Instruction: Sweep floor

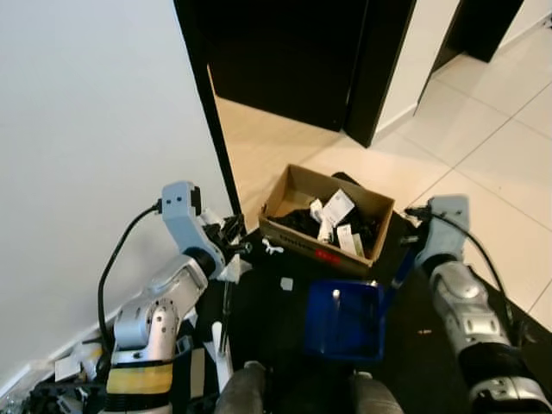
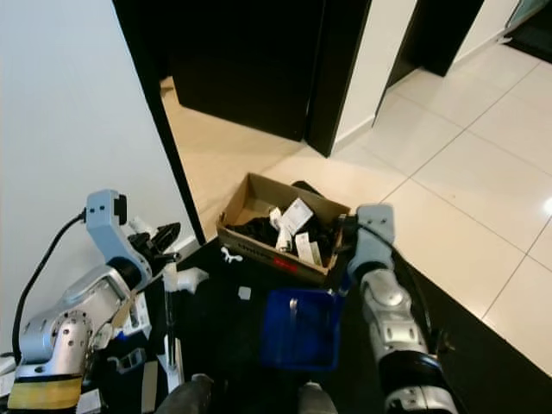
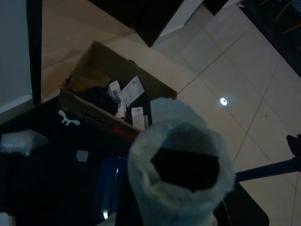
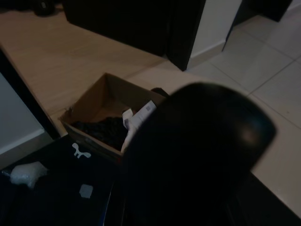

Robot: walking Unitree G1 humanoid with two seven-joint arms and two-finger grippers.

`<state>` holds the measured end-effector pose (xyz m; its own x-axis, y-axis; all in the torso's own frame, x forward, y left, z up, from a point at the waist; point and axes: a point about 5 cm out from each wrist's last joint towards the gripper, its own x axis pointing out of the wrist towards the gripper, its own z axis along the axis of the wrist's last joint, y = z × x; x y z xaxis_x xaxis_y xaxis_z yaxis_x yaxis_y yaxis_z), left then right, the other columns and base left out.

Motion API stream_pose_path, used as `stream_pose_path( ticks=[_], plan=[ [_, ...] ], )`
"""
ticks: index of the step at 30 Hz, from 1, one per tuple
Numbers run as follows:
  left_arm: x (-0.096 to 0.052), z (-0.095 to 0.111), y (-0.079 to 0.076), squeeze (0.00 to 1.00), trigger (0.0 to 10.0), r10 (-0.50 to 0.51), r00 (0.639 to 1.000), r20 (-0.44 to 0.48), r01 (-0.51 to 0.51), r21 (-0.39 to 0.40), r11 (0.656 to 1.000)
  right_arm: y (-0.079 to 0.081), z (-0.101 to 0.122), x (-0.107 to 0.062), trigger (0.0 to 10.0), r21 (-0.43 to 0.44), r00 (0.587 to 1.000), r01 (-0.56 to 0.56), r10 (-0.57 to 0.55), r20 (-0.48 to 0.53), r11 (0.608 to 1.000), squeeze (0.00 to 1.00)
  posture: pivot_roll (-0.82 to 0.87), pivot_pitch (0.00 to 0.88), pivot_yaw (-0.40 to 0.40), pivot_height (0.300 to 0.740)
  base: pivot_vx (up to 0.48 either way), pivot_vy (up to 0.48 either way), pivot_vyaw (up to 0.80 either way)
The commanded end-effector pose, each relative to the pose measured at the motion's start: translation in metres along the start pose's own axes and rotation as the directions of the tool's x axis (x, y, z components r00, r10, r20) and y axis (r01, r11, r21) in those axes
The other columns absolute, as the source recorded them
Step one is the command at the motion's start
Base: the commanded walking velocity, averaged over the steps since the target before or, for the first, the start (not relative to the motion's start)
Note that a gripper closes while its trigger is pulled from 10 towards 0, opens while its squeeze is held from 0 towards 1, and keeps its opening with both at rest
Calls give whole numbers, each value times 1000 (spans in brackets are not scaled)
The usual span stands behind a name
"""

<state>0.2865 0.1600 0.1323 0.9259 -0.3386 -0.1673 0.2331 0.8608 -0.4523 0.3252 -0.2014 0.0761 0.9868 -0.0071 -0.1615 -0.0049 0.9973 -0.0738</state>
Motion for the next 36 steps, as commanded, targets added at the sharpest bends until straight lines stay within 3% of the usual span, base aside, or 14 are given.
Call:
stream_pose_path(
  ticks=[1,8,12,19,23,27,31,36],
  plan=[
    [-6,-1,5,0,10000,22,1000,-10,-22,18,1000,4,-17,-5,10000,14,998,-13,13,-56,1000,0,171,168,37,740,0,0,0],
    [-11,-4,7,0,10000,32,999,-20,-32,22,999,5,-31,-13,10000,-4,998,-9,9,-70,1000,0,180,166,44,740,0,0,0],
    [-6,-1,4,0,10000,15,1000,-21,-15,29,999,2,-27,-10,10000,12,999,-38,38,-23,999,0,173,166,49,740,0,0,0],
    [-4,-4,4,0,10000,14,1000,-28,-13,31,999,-8,-37,-16,10000,-18,998,-10,9,-66,1000,0,156,169,47,740,0,0,0],
    [-7,-12,2,0,10000,15,999,-43,-14,23,1000,-15,-24,-21,10000,26,998,20,-21,67,999,0,154,173,45,740,0,0,0],
    [-6,-13,1,0,10000,12,999,-49,-11,22,1000,-13,6,-16,10000,60,976,-9,-4,218,998,0,147,173,44,740,0,0,0],
    [-4,-12,1,0,10000,8,999,-46,-7,22,1000,-12,17,-11,10000,56,969,-24,10,246,998,0,148,172,42,740,0,0,0],
    [-4,-10,1,0,10000,7,999,-38,-6,21,1000,-12,3,-8,10000,47,985,-11,3,173,999,0,157,172,39,740,0,0,0]
  ],
)
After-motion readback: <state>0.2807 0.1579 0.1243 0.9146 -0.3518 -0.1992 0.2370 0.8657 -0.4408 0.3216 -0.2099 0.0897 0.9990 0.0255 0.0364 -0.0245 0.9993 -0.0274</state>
